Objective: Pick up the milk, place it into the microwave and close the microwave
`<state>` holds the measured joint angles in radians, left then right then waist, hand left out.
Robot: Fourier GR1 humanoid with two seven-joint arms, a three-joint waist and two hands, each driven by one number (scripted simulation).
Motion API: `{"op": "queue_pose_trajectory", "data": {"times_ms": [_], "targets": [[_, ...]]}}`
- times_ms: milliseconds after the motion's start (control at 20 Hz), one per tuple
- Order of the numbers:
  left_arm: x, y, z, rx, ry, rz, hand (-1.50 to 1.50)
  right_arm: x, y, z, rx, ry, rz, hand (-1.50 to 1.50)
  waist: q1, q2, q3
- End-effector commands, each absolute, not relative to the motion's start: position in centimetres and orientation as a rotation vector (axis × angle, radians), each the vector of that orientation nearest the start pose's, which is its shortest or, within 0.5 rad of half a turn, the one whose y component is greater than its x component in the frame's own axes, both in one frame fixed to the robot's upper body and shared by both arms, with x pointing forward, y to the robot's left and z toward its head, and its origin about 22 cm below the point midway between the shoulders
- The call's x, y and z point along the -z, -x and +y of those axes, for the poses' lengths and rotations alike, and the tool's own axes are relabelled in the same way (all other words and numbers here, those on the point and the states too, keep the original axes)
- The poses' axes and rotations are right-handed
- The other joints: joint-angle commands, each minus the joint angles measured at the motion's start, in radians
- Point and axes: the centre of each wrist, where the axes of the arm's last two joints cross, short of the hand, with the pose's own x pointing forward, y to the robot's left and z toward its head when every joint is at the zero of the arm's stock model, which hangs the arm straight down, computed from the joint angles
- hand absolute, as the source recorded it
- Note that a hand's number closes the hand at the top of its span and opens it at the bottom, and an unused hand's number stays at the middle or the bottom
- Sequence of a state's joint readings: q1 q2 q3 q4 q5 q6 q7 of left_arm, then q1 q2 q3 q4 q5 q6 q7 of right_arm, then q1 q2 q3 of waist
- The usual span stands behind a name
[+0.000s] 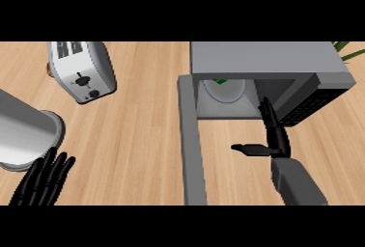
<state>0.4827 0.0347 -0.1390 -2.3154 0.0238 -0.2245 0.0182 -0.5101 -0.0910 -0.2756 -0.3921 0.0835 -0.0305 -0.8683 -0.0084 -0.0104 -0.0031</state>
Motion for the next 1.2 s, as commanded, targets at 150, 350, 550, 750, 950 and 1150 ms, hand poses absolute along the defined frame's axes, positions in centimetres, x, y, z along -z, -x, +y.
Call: {"op": "queue_pose_trajectory", "data": {"times_ms": [150, 350, 550, 750, 950, 1150], "targets": [[-8.9, -12.8, 21.8, 0.329, 0.256, -1.78, 1.5, 16.0, -23.4, -27.9, 0.028, -0.053, -1.691, -1.5, -0.014, 0.004, 0.002], [-9.4, -14.7, 22.5, 0.389, 0.202, -1.825, 1.5, 15.6, -21.3, -26.7, 0.032, -0.083, -1.759, -1.5, -0.016, 0.003, 0.001], [-8.0, -16.7, 19.5, 0.399, 0.296, -1.78, 1.5, 14.7, -19.6, -29.0, 0.065, -0.074, -1.775, -1.5, -0.003, 0.009, 0.002], [-8.4, -17.7, 19.2, 0.488, 0.296, -1.758, 1.5, 15.7, -13.5, -29.3, 0.073, -0.082, -1.777, -1.5, -0.003, 0.009, 0.003], [-7.8, -18.8, 17.8, 0.594, 0.38, -1.722, 1.5, 14.8, -12.3, -30.1, 0.103, -0.038, -1.782, -1.5, -0.002, 0.009, 0.003], [-6.7, -20.5, 14.1, 0.716, 0.449, -1.602, 1.5, 13.6, -10.7, -30.8, 0.073, -0.045, -1.795, -1.5, -0.013, 0.01, 0.003]]}}
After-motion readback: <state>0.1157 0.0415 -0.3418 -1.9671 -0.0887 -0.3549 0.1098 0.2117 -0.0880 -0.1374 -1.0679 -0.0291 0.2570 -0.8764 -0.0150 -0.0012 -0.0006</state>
